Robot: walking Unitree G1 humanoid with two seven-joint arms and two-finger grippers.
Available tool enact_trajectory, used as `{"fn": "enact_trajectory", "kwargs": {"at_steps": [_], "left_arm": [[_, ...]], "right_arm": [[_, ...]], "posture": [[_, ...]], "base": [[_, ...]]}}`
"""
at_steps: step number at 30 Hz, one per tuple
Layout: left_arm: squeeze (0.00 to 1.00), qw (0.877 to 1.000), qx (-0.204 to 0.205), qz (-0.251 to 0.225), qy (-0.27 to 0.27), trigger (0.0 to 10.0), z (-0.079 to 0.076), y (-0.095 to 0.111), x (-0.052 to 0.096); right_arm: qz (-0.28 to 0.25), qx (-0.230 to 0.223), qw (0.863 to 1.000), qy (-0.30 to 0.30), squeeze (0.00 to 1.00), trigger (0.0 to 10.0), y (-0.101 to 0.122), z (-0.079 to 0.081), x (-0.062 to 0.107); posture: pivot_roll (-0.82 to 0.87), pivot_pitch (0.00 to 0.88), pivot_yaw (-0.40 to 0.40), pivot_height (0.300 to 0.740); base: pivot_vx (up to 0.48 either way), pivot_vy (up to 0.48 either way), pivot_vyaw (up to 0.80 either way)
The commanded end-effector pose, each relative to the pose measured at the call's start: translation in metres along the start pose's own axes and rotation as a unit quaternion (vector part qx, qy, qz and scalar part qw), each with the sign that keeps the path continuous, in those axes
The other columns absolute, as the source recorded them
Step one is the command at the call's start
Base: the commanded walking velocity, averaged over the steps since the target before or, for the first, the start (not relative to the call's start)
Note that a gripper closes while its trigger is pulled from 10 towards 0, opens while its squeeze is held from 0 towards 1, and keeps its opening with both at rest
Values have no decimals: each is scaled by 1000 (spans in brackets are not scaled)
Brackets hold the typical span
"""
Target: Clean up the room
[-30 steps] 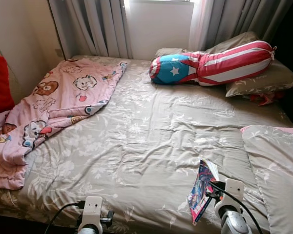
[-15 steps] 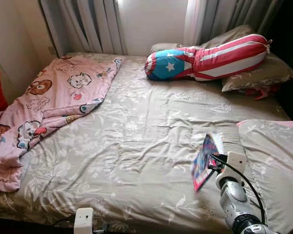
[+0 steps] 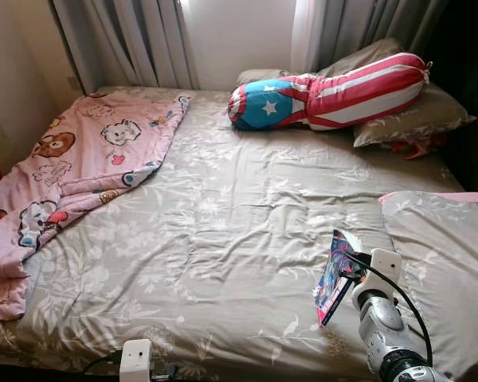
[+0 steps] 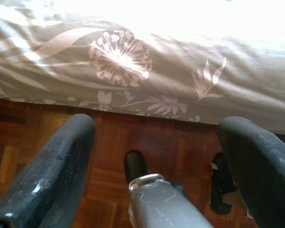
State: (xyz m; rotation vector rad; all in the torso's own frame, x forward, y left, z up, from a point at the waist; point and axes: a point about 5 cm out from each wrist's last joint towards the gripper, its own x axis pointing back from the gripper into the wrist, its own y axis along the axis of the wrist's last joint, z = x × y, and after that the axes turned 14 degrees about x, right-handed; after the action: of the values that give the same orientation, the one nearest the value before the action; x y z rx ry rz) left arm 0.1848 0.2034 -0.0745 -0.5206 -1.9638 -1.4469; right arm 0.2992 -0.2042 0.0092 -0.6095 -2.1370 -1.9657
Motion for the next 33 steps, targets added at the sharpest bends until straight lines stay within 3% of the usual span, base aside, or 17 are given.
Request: {"fn": "enact_trajectory", "kwargs": {"at_steps": [1, 22, 33], "left_arm": [[0, 1000, 7, 9, 10, 10000, 6, -4, 2], [0, 1000, 13, 8, 11, 10000, 7, -4, 2], [0, 1000, 12, 5, 8, 10000, 6, -4, 2]], "right_arm": [[-21, 3, 1000, 4, 0, 10000, 8, 1, -1], [-29, 25, 999, 18, 0, 10000, 9, 6, -1], [-26, 31, 999, 22, 0, 10000, 6, 10, 1]], "posture": [[-150, 69, -43, 740], [-153, 87, -45, 740], [-155, 91, -44, 740]], "base": [[0, 0, 0], [0, 0, 0], [265, 0, 0]]}}
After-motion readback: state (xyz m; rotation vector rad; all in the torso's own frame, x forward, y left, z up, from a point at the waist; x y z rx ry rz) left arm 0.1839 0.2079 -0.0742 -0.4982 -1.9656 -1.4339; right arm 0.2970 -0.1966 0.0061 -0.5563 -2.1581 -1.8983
